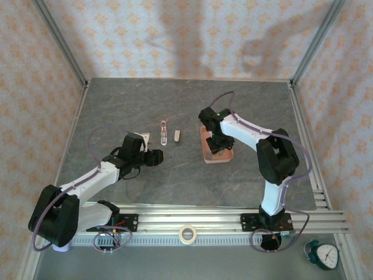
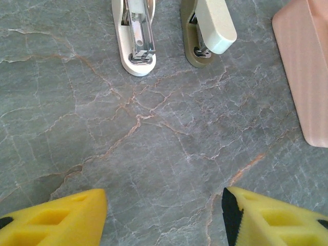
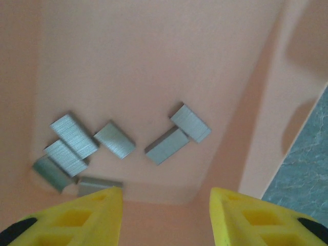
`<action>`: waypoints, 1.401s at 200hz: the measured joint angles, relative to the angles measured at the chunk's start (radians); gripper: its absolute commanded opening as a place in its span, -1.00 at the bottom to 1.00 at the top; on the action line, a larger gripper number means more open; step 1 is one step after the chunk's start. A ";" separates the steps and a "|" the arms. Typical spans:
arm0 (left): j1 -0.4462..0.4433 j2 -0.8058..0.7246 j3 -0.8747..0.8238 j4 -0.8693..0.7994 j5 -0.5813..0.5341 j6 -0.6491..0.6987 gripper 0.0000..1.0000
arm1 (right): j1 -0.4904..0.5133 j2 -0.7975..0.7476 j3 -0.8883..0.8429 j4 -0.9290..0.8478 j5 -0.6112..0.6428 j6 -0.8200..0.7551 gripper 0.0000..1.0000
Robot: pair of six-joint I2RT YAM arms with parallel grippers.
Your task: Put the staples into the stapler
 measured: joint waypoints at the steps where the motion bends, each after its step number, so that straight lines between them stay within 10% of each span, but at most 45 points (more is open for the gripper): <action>1: 0.000 0.001 0.000 0.000 0.000 0.000 0.24 | 0.000 0.001 0.001 0.000 0.001 -0.001 -0.03; 280: 0.000 0.117 0.076 0.018 0.022 0.014 0.25 | -0.043 0.226 0.156 -0.023 0.053 -0.149 -0.45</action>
